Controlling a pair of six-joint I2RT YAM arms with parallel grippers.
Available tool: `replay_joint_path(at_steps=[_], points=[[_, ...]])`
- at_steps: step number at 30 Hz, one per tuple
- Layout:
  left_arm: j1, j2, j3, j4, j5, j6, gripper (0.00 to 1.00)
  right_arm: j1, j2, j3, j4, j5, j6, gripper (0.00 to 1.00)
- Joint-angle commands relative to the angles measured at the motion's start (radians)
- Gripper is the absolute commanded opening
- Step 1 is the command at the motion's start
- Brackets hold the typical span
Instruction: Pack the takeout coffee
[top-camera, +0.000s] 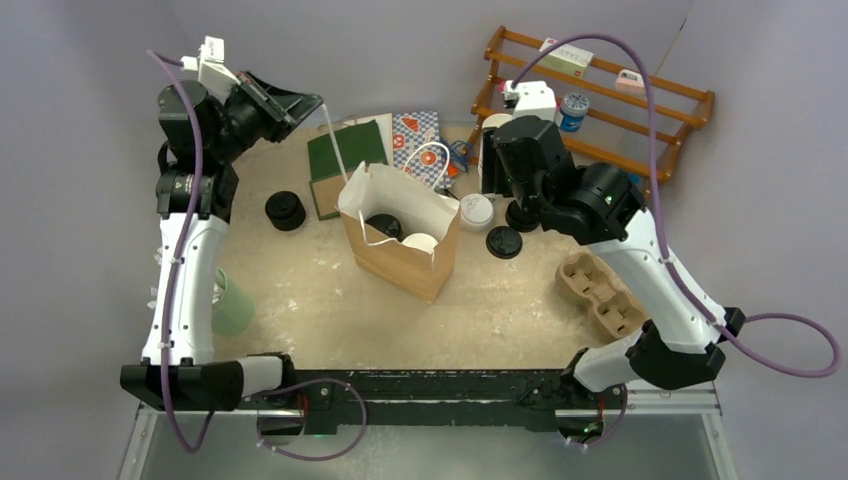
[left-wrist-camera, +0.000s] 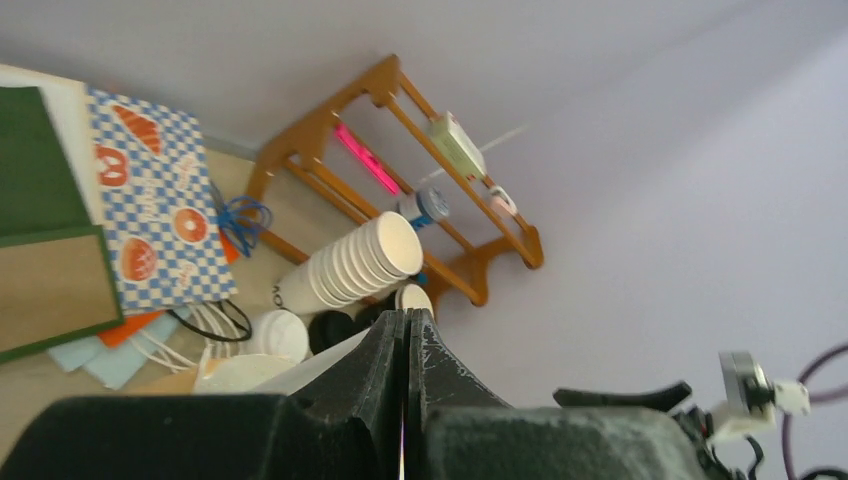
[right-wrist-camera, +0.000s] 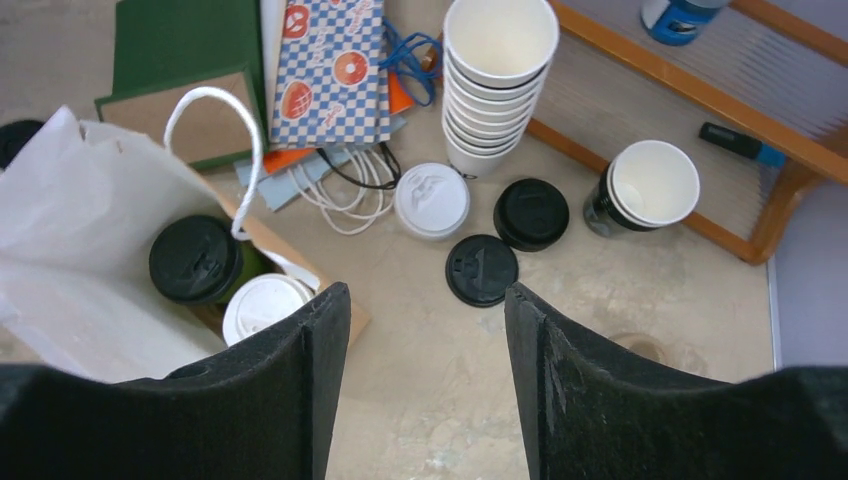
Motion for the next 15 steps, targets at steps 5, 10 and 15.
replay_joint_path(at_steps=[5,10,15], points=[[-0.066,-0.101,0.047,0.072,-0.055,0.09,0.0,-0.037,-0.034,-0.073,-0.03,0.035,0.104,0.6],[-0.066,-0.12,0.074,0.128,-0.075,0.113,0.0,-0.048,-0.044,-0.098,-0.024,0.024,0.113,0.6],[-0.067,-0.073,0.096,0.197,0.086,0.043,0.0,-0.058,-0.055,-0.116,-0.014,0.03,0.115,0.6]])
